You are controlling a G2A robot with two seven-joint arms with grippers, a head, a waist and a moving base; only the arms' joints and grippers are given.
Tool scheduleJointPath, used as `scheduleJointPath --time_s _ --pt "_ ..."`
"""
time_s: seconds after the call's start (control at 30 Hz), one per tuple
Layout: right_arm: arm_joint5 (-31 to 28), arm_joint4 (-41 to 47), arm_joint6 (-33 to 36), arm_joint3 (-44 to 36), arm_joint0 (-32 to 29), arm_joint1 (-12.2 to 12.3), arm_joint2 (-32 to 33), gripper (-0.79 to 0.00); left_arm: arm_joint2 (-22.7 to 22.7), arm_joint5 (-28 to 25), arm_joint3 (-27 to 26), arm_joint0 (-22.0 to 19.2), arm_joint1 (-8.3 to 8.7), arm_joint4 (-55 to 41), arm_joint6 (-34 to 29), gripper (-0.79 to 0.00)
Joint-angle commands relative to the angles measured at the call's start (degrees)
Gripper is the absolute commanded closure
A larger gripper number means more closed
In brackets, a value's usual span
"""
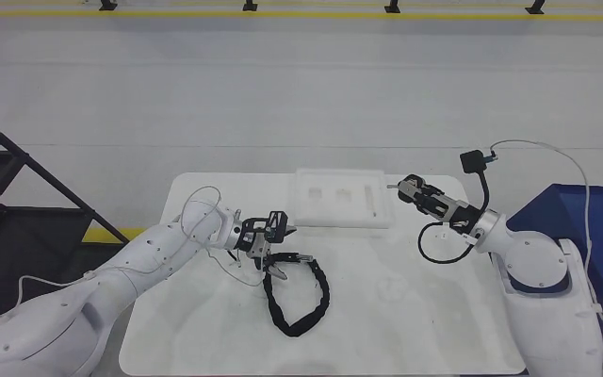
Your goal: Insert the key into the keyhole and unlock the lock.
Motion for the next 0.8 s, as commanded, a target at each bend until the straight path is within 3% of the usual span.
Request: scheduleJointPath --time_s 0.0,0.33,0.43,0.63,0.77 --pt "0.00 0.00 0.00 0.00 0.00 0.00 0.00 0.000 0.00 0.00 0.00 0.00 0.00 0.00 0.00 -0.785" --pt "0.00 0.00 0.00 0.00 0.00 0.00 0.00 0.000 0.00 0.00 0.00 0.00 0.00 0.00 0.00 -0.785" --pt "0.00 0.00 0.00 0.00 0.00 0.00 0.00 0.000 -0.08 0.17 0.20 1.00 -0.36 0.09 -2.98 -0.785" --pt "0.00 0.00 0.00 0.00 0.00 0.00 0.00 0.000 0.54 0.62 1.66 -0.42 -3.42 3.71 -6.07 -0.785" --pt "0.00 0.00 0.00 0.00 0.00 0.00 0.00 0.000 2.06 -0.47 5.46 -1.18 -6.46 6.96 -3.73 -0.785"
